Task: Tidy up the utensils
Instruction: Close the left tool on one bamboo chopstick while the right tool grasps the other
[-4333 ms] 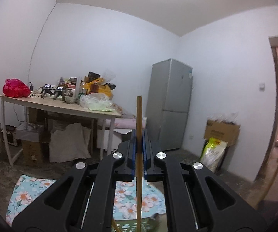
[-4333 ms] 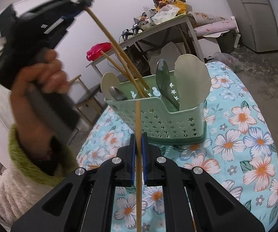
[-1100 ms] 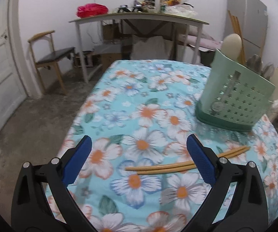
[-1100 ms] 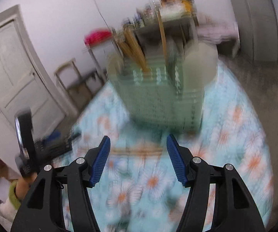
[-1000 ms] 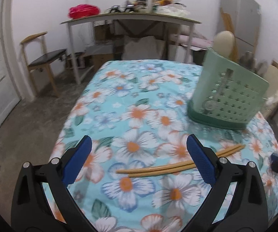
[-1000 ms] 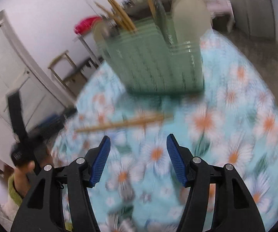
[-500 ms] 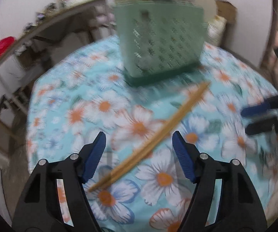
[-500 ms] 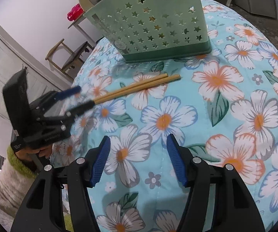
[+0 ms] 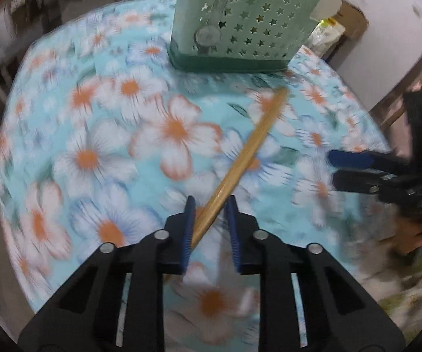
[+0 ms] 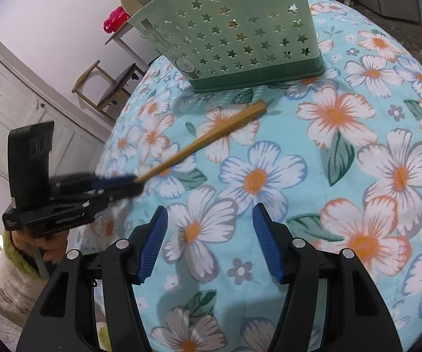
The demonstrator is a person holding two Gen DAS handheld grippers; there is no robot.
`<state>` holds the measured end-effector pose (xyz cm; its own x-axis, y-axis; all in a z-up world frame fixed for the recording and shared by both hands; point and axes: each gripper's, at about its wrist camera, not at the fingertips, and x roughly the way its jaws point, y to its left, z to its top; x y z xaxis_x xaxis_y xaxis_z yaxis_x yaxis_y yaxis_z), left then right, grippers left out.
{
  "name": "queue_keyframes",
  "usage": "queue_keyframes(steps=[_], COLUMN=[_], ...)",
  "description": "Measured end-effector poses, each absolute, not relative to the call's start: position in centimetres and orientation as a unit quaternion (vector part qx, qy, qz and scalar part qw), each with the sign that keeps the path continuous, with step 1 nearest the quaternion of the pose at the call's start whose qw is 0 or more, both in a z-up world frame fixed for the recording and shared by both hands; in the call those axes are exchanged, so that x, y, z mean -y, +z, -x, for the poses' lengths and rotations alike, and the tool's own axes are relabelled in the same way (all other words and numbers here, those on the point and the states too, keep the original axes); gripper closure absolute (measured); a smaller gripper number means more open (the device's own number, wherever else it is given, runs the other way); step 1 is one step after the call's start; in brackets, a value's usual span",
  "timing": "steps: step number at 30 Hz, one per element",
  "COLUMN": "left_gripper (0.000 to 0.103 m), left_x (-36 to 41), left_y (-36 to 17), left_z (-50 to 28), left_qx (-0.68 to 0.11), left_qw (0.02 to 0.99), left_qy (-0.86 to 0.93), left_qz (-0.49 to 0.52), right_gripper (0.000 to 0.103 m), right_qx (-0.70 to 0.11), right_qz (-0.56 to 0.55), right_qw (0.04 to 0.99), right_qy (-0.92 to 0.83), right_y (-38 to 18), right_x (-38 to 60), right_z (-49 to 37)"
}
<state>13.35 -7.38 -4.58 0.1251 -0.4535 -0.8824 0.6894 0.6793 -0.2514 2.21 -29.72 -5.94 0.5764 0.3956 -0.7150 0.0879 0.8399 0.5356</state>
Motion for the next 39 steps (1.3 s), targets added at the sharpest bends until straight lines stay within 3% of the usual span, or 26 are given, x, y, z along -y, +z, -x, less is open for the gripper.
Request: queue_keyframes(steps=[7, 17, 24, 35, 37, 39], left_gripper=[0.094, 0.096, 0.098, 0.098, 0.094, 0.080], left_x=[5.2, 4.6, 3.6, 4.6, 5.1, 5.7], left_y=[-6.3, -9.2, -7.7, -4.7, -4.6, -4.6], left_z=[-11.7, -7.4, -6.4, -7.6, -7.8, -8.1], left_qx=[-0.614, -0.616, -0.577, -0.530, -0.532, -0.531], left_qw=[0.684, 0.624, 0.701, 0.750, 0.750, 0.752], left_qy=[-0.387, -0.402, -0.369, -0.375, -0.375, -0.375], left_qz=[0.074, 0.264, 0.196, 0.128, 0.121, 0.110], right_gripper=[0.046, 0.058, 0.078, 0.090, 0.090, 0.091], right_qx=[-0.446, -0.445, -0.457, -0.451, -0.451, -0.451], right_qz=[-0.296, -0.337, -0.328, -0.311, -0.301, -0.293], right_qw=[0.838, 0.820, 0.823, 0.835, 0.839, 0.842], right_qy=[0.108, 0.126, 0.084, 0.052, 0.051, 0.049], right_y=[-6.0, -6.5, -7.4, -7.5, -7.4, -7.3], right_x=[29.4, 29.2, 29.1, 29.0, 28.8, 28.8], right_z=[-2.1, -2.8, -3.7, -5.1, -5.2, -5.2])
